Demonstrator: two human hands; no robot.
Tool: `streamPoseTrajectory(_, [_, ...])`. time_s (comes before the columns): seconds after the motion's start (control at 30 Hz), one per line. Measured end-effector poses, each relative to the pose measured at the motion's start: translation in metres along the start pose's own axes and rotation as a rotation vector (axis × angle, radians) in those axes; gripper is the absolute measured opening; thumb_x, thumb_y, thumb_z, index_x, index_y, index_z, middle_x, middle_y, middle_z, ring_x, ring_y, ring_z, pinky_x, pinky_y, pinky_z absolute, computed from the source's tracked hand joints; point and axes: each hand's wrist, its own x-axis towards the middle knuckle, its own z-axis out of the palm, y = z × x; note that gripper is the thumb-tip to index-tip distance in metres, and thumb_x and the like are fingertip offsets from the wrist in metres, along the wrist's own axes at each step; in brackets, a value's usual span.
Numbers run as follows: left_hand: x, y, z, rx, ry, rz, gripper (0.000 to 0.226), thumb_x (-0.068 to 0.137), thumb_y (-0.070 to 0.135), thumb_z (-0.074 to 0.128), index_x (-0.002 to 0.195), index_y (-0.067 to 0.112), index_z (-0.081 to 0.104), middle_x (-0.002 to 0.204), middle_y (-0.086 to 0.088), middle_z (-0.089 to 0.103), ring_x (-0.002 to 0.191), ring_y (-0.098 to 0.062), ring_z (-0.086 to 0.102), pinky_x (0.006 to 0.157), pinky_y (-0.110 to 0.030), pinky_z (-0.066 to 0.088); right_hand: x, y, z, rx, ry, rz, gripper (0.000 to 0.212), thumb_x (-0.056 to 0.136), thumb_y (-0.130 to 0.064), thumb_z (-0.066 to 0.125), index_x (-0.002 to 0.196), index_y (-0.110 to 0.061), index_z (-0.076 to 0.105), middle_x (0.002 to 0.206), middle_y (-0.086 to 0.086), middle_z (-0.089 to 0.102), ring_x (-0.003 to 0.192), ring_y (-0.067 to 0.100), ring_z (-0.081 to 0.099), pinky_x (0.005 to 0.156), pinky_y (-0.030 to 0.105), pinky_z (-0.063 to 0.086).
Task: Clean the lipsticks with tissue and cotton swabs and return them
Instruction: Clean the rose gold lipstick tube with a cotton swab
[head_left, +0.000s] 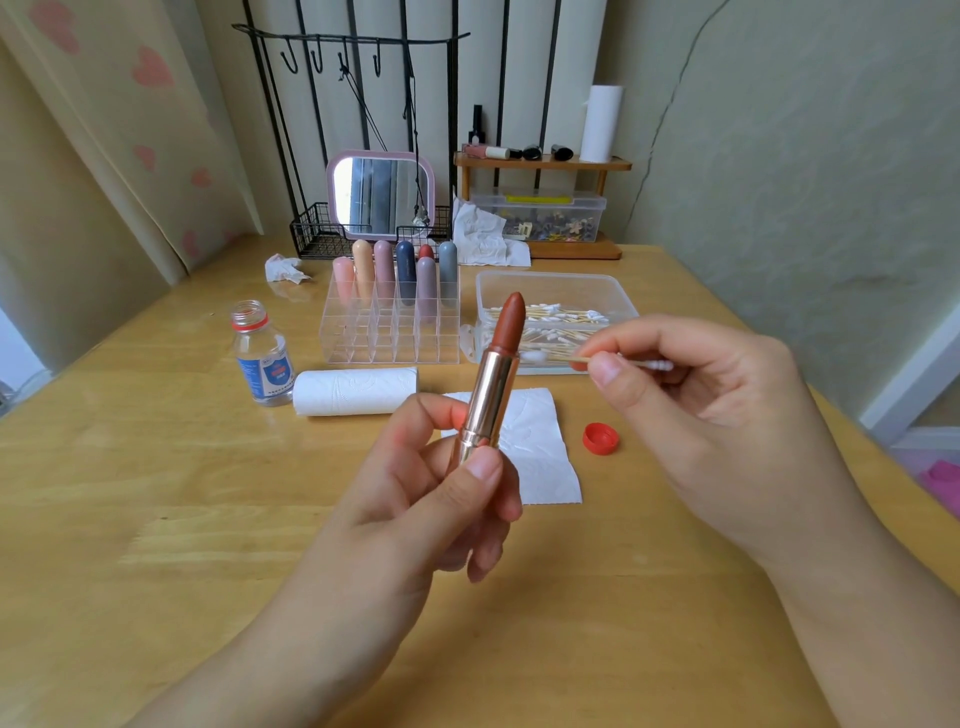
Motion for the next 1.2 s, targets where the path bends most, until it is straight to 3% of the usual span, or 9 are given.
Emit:
streamPoseTrajectory(0.17, [-0.0001, -0.0009, 0.0003, -0.010, -0.029, 0.015, 0.010, 0.075, 0.030, 0.061, 0.085, 0.026, 0.059, 0.070, -0.010, 0.060, 0.050, -0.018, 0.048, 0.049, -0.024, 0.039, -0.0002, -0.0015, 0.0006, 0.009, 0.005, -0.008, 0.012, 0.082, -0.016, 0.060, 0.078, -0.026, 0.067, 0.074, 0.012, 0.063, 0.067, 0.027, 0.053, 0.057, 0.028, 0.042])
streamPoseTrajectory(0.43, [0.0013, -0.0049, -0.0017, 0.048, 0.005, -0.010, 0.033, 0.076, 0.039, 0.057, 0.097, 0.016, 0.069, 0.077, -0.006, 0.062, 0.055, -0.019, 0.050, 0.052, -0.027, 0.039, -0.0004, -0.0031, 0.0007, 0.018, 0.004, -0.014, 0.012, 0.083, -0.016, 0.060, 0.078, -0.024, 0.068, 0.075, 0.008, 0.064, 0.067, 0.027, 0.054, 0.058, 0.027, 0.043])
streamPoseTrajectory(0.67, [0.0042, -0.0035, -0.0001, -0.022, 0.007, -0.016, 0.033, 0.074, 0.037, 0.057, 0.094, 0.016, 0.072, 0.067, -0.003, 0.056, 0.048, -0.014, 0.042, 0.045, -0.023, 0.036, 0.0006, -0.0019, -0.0005, 0.014, 0.007, -0.010, 0.014, 0.083, -0.016, 0.060, 0.078, -0.027, 0.068, 0.077, 0.007, 0.064, 0.069, 0.027, 0.055, 0.060, 0.027, 0.044])
streamPoseTrajectory(0.87, [0.0009, -0.0008, 0.0018, 0.055, 0.012, -0.024, 0.032, 0.071, 0.038, 0.061, 0.093, 0.017, 0.070, 0.066, -0.001, 0.054, 0.049, -0.013, 0.042, 0.047, -0.022, 0.036, 0.0004, -0.0020, 0.0001, 0.026, -0.005, -0.026, 0.011, 0.084, -0.018, 0.062, 0.079, -0.026, 0.068, 0.078, 0.006, 0.065, 0.069, 0.027, 0.054, 0.059, 0.026, 0.044])
streamPoseTrajectory(1.2, [-0.0002, -0.0004, 0.0023, -0.007, 0.015, -0.010, 0.014, 0.071, 0.032, 0.063, 0.080, 0.022, 0.059, 0.065, -0.006, 0.055, 0.045, -0.013, 0.043, 0.044, -0.022, 0.037, 0.0004, -0.0021, 0.0007, 0.028, -0.019, -0.024, 0.012, 0.084, -0.014, 0.060, 0.080, -0.023, 0.068, 0.077, 0.007, 0.065, 0.068, 0.026, 0.054, 0.059, 0.025, 0.043])
